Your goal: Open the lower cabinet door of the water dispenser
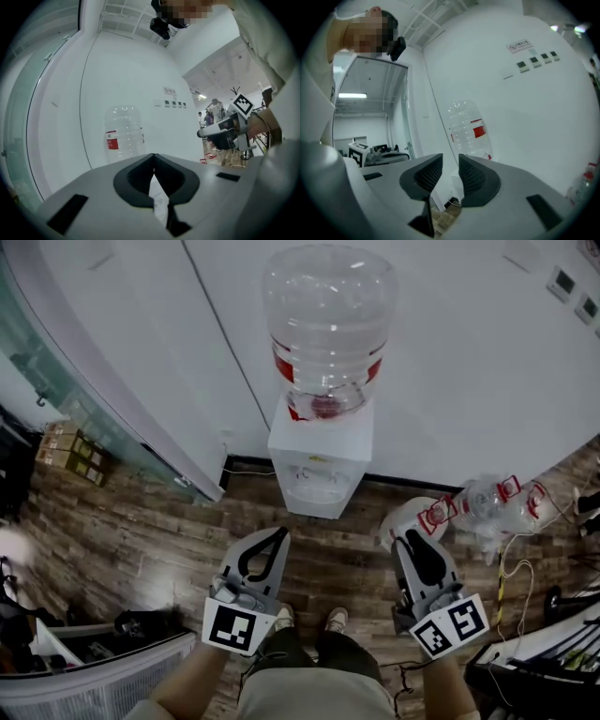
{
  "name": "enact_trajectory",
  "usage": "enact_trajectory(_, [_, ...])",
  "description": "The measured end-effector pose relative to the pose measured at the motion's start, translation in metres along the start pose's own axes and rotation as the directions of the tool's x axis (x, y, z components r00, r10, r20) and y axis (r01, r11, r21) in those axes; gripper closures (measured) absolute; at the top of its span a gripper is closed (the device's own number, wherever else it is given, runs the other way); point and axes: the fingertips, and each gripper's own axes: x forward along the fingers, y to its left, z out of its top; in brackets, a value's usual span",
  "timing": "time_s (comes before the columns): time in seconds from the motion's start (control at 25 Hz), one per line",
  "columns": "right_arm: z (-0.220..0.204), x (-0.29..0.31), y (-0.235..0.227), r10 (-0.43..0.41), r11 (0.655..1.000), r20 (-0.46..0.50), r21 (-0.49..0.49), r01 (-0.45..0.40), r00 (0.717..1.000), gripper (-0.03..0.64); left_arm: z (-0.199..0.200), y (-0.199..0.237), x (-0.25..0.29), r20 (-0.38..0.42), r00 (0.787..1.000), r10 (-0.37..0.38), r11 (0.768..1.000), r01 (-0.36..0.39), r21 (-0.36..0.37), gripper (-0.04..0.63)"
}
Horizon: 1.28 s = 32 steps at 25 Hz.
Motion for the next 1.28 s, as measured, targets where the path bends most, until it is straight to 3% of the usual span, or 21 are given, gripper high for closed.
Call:
enact_trajectory(0.08, [-0.008,0.010,-0.013,0.019,0.999,0.013,0.029,-0.019,1.000,0.434,-0.011,-0.004,0.011,0.001,1.000,-0.011,1.000,0.011,0.012,0.589])
enact_trajectory(0.32, [-0.061,0.050,-0.054,-0.004,0.998,-0.044,-0.063,0.002,0.999,0.354,-0.061,0.001,0.045,-0.037,0.999,-0.011,1.000,0.010,-0.015,0.589])
enact_trajectory(0.56, [-0.137,0.088,-0.100,-0.034,0.996,-0.091,-0.090,0.026,0.995,0.336,-0.135,0.012,0.077,-0.081,0.997,-0.013,1.000,0.012,-0.010,0.589])
enact_trajectory(0.8, [-0.211,0.126,-0.143,-0.047,0.994,-0.125,-0.103,0.034,0.991,0.326,-0.202,0.017,0.115,-0.057,0.998,-0.008,0.999,0.006,-0.034,0.589])
enact_trajectory(1.0, [-0.285,0.159,-0.174,-0.050,0.996,-0.150,-0.087,0.037,0.987,0.309,-0.268,0.016,0.138,-0.070,0.997,-0.043,0.999,0.045,0.028,0.589])
enact_trajectory(1.08, [-0.315,0.169,-0.182,-0.045,0.995,-0.160,-0.092,0.030,0.986,0.298,-0.295,0.016,0.145,-0.068,0.997,-0.033,0.999,0.033,-0.001,0.589])
enact_trajectory(1.2, [-0.362,0.179,-0.197,-0.042,0.994,-0.177,-0.106,0.024,0.983,0.284,-0.335,0.014,0.156,-0.070,0.996,-0.046,0.998,0.049,0.042,0.589])
enact_trajectory(1.28, [-0.393,0.185,-0.207,-0.040,0.991,-0.199,-0.134,0.013,0.979,0.278,-0.362,0.014,0.162,-0.070,0.997,-0.039,0.999,0.040,0.017,0.589])
